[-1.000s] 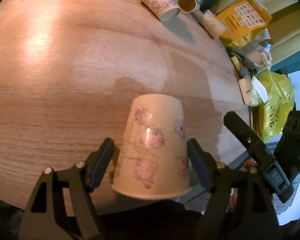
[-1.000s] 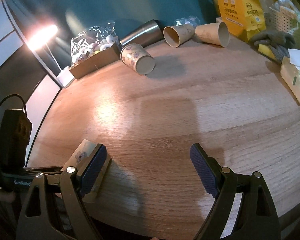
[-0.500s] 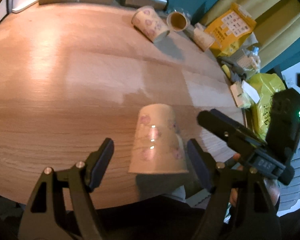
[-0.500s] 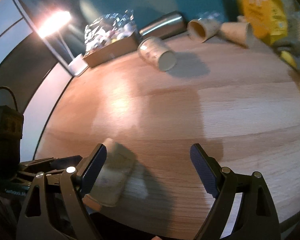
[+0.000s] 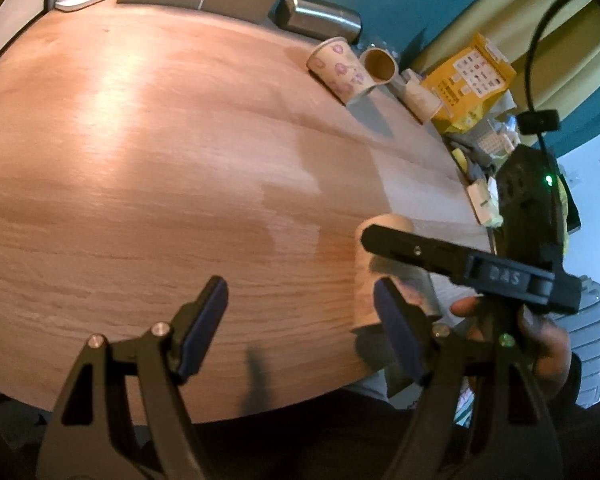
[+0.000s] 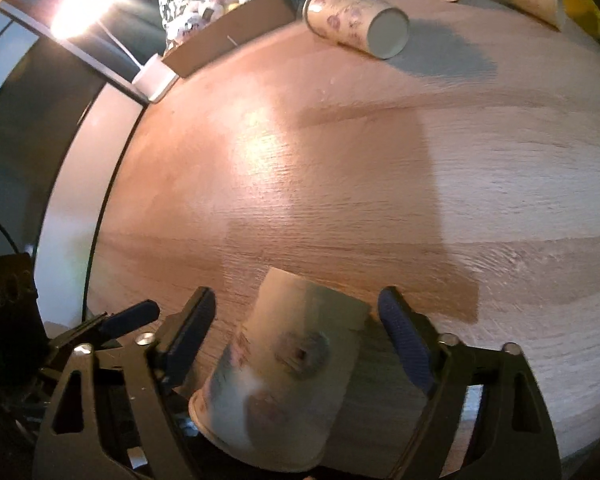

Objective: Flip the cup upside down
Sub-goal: 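Carry the cup toward the right gripper while the right gripper grasps its body, then open the left gripper and rotate the cup upside down with the right gripper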

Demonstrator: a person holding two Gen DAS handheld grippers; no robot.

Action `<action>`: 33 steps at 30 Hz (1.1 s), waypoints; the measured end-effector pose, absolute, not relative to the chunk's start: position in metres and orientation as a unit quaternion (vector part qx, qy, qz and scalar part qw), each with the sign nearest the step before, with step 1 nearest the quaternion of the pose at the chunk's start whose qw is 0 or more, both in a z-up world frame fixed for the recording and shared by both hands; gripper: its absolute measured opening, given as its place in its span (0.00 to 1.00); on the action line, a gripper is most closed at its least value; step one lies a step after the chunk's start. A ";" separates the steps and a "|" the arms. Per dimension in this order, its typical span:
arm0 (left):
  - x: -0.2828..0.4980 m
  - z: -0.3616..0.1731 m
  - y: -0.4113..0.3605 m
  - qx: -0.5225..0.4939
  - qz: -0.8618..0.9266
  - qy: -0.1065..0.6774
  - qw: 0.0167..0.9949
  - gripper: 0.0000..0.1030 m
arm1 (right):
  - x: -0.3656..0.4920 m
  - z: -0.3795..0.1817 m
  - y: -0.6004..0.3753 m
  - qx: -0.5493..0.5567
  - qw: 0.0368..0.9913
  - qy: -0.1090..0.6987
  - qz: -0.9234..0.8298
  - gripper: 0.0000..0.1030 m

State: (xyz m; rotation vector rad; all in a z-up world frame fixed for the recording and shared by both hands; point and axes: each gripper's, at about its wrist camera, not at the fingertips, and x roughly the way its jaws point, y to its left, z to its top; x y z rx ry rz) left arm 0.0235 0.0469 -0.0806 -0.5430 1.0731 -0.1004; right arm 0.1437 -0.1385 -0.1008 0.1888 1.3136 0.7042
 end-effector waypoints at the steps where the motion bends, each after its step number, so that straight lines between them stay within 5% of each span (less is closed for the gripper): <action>1: 0.023 -0.082 0.050 -0.257 -0.049 0.503 0.824 0.75 | 0.145 -0.101 -0.136 0.082 0.729 0.600 0.319 0.63; 9: 0.018 -0.083 0.068 -0.256 -0.054 0.491 0.831 0.74 | 0.139 -0.077 -0.125 0.034 0.775 0.547 0.314 0.61; 19: 0.006 -0.082 0.077 -0.224 -0.034 0.450 0.864 0.75 | 0.095 -0.053 -0.135 -0.096 0.930 0.263 0.237 0.61; 33: -0.003 -0.091 0.062 -0.185 -0.030 0.433 0.882 0.74 | 0.030 -0.087 -0.168 -0.120 0.966 0.143 0.178 0.61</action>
